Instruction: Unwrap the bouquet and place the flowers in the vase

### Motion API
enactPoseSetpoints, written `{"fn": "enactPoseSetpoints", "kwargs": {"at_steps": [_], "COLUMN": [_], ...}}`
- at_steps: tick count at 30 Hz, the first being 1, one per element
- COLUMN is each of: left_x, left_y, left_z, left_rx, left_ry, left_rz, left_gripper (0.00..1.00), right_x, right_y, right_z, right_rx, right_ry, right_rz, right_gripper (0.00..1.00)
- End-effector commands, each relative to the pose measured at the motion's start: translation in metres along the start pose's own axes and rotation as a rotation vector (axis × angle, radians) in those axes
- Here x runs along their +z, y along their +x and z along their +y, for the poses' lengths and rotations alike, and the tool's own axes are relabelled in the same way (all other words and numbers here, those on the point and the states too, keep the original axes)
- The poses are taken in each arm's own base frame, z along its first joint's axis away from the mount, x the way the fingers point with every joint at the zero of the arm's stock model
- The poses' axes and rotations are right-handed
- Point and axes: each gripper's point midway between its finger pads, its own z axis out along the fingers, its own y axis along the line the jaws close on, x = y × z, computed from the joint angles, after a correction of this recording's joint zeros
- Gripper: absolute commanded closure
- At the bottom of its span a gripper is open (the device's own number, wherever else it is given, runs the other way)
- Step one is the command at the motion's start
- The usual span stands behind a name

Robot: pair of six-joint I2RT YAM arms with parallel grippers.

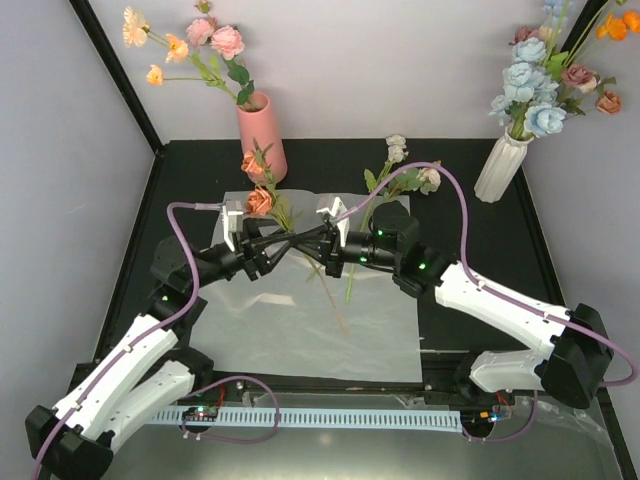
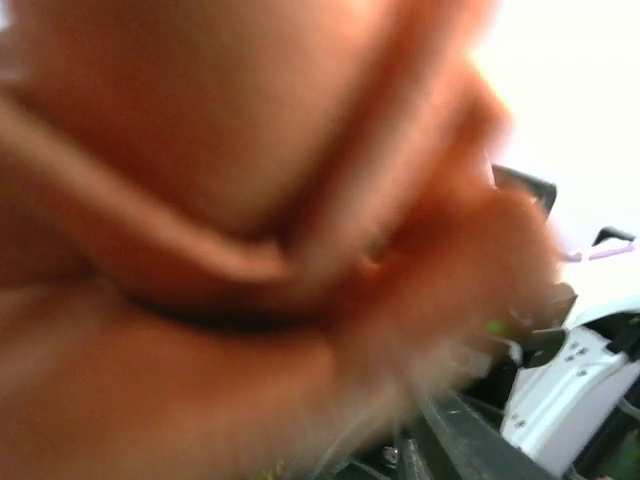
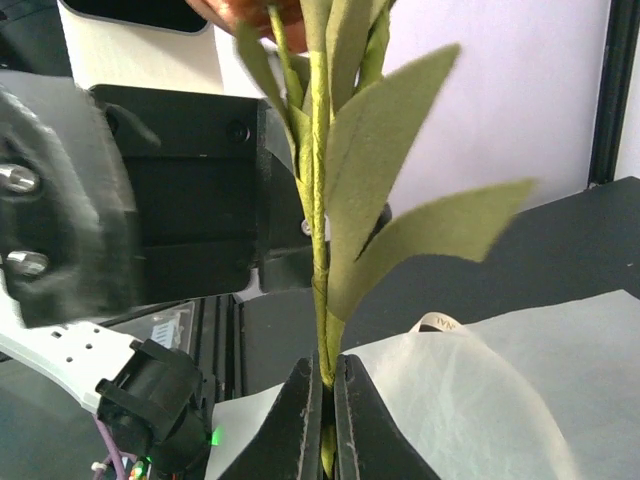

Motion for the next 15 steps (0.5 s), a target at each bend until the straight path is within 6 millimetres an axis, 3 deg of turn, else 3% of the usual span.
{"fn": "enactPoseSetpoints", "kwargs": {"at_steps": [1, 3, 10, 15], "left_x": [0.0004, -0.0003, -0.0004, 0.0], "left_y": [-0.0095, -0.0087, -0.0037, -0.0017], "left_z": [-0.0035, -0.0023, 0.0028, 0.0062], "left_rx": [0.04, 0.04, 0.035, 0.029], "left_ry": [0.004, -0.004, -0.026, -0.039], "left_rz": [-0.05, -0.053, -0.042, -0.038], "left_gripper": [0.7, 0.76, 0.84, 0.98], "right_x": [-0.0042, -0.004, -0.0032, -0.0037], "right_y": [-0.0211, -0.0222, -0.0251, -0.0252], "right_z": [0.0117, 0.0125, 0.0152, 0.0171], "right_rx": [-0.056, -0.058, -0.075, -0.082], "right_ry": [-0.011, -0.011, -0.007, -0.007], "right_rz": [-0.061, -0.065, -0.069, -0.069], "right_gripper": [0.98, 0.98, 0.98, 0.98]}}
